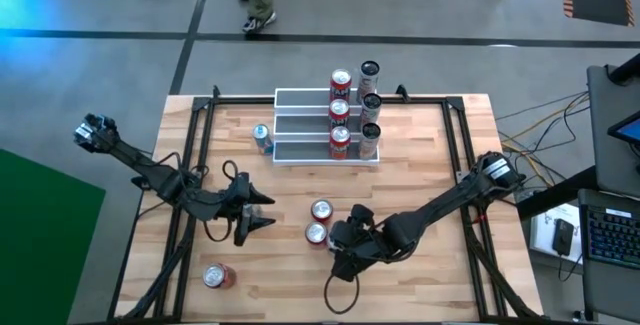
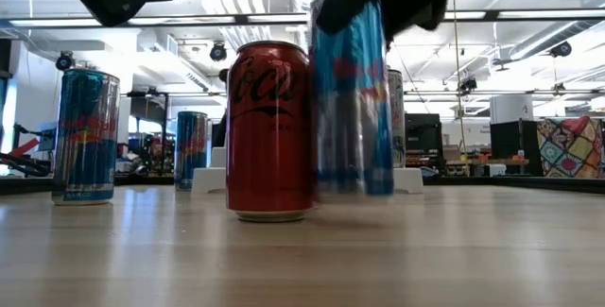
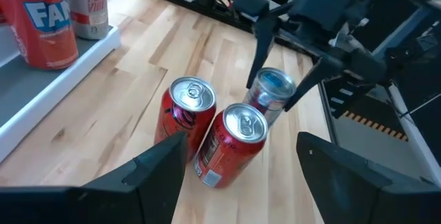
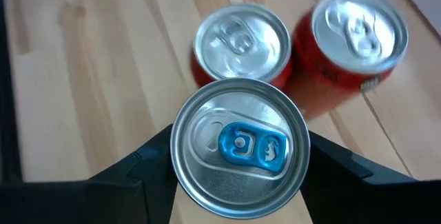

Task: Place canned beverage on shelf
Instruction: Put the bottom left blue soda can on the top tier of the shelf

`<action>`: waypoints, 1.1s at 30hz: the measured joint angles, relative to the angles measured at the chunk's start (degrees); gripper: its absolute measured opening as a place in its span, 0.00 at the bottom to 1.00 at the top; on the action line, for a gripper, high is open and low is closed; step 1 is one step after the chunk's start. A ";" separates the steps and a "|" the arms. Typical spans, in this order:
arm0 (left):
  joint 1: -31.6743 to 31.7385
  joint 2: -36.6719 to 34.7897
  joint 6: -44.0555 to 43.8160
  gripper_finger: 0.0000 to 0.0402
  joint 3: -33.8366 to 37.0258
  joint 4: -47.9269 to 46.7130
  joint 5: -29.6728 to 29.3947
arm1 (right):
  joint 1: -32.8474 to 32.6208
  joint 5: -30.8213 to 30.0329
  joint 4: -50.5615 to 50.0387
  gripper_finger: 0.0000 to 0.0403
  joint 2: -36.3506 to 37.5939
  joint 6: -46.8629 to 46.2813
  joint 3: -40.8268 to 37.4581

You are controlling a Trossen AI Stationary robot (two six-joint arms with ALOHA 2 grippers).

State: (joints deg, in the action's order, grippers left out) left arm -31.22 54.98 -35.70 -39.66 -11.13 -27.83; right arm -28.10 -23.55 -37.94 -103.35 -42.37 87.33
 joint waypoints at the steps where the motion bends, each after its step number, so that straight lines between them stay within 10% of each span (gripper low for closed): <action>1: 0.00 0.00 -0.01 0.64 0.00 0.10 0.00 | 0.00 0.02 0.02 0.57 0.02 0.55 0.52; 33: 5.11 1.89 2.50 0.78 0.00 9.54 -6.20 | 10.18 8.74 -5.41 0.58 7.67 22.25 4.40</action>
State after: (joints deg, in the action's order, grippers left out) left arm -26.11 56.87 -33.20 -39.66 -1.58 -34.03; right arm -17.91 -14.81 -43.35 -95.68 -20.12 91.72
